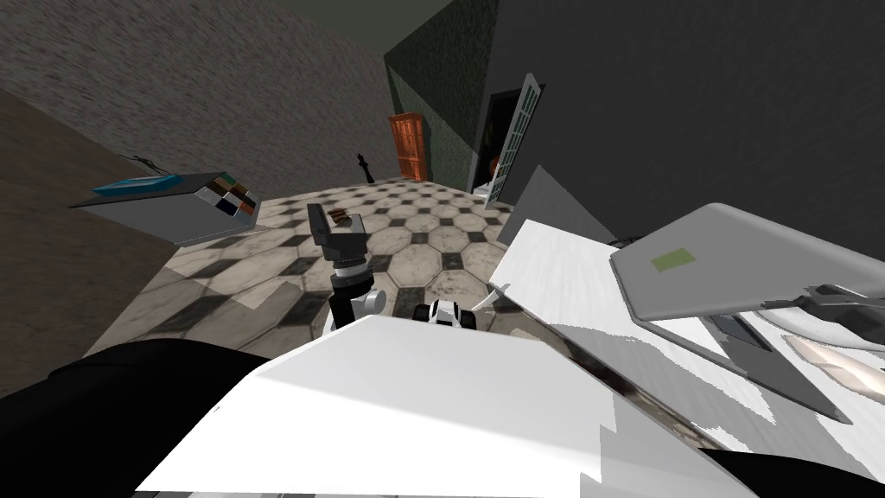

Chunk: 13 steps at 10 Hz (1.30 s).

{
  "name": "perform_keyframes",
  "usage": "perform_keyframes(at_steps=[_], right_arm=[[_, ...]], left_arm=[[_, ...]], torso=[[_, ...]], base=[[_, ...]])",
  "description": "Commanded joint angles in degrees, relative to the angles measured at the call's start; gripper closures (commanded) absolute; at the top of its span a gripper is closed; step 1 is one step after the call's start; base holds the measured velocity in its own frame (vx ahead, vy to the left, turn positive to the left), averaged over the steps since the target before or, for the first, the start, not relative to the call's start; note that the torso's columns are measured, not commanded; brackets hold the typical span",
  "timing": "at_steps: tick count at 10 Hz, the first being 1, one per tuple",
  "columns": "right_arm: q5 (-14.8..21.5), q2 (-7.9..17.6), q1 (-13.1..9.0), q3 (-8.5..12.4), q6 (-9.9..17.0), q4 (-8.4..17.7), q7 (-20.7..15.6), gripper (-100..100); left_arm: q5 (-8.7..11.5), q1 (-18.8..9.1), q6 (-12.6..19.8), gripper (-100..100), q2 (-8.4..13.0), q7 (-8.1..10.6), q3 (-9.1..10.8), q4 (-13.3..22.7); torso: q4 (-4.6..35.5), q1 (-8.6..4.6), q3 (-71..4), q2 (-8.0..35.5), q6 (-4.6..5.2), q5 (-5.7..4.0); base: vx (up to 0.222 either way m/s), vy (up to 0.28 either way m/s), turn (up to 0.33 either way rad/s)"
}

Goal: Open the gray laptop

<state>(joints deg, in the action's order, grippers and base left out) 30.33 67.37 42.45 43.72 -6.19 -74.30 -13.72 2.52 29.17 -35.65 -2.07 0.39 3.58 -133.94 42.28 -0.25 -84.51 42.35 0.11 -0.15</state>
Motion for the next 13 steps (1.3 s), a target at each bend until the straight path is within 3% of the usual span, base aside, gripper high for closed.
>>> perform_keyframes(at_steps=[1, 4, 5, 6, 13], right_arm=[[-2.8, 0.2, -0.5, -0.6, -1.1, 1.5, 3.1, 100], [-6.0, 0.5, -1.0, -1.2, -2.3, 3.1, 6.5, 100], [-5.3, 0.7, -1.2, -0.9, -2.2, 2.8, 5.7, 100], [-7.0, -0.5, -3.3, -1.9, -1.8, 4.6, 7.3, 100], [-12.1, -5.2, -10.5, -5.5, 0.4, 10.6, 11.6, 100]], left_arm=[[0.0, 0.0, 0.0, 0, 0.0, 0.0, 0.0, 0.0], [0.0, 0.0, 0.0, 0, 0.0, 0.0, 0.0, 0.0], [0.0, 0.0, 0.0, 0, 0.0, 0.0, 0.0, 0.0], [0.0, 0.0, 0.0, 0, 0.0, 0.0, 0.0, 0.0], [0.0, 0.0, 0.0, 0, 0.0, 0.0, 0.0, 0.0]], torso=[[0.0, 0.02, 0.0, 0.0, 0.04, -0.03], [-0.1, -0.17, 0.0, -0.1, 0.02, -0.2], [-0.1, -0.3, 0.0, -0.1, 0.01, -0.24], [-0.1, -0.11, -0.1, -0.2, -0.06, -0.15], [-0.3, -0.55, 0.0, -0.3, -0.06, -0.76]], base=[[-0.062, -0.089, -0.001], [-0.059, -0.089, -0.003], [-0.038, -0.036, 0.004], [-0.151, -0.079, 0.218], [-0.203, -0.111, 0.191]])
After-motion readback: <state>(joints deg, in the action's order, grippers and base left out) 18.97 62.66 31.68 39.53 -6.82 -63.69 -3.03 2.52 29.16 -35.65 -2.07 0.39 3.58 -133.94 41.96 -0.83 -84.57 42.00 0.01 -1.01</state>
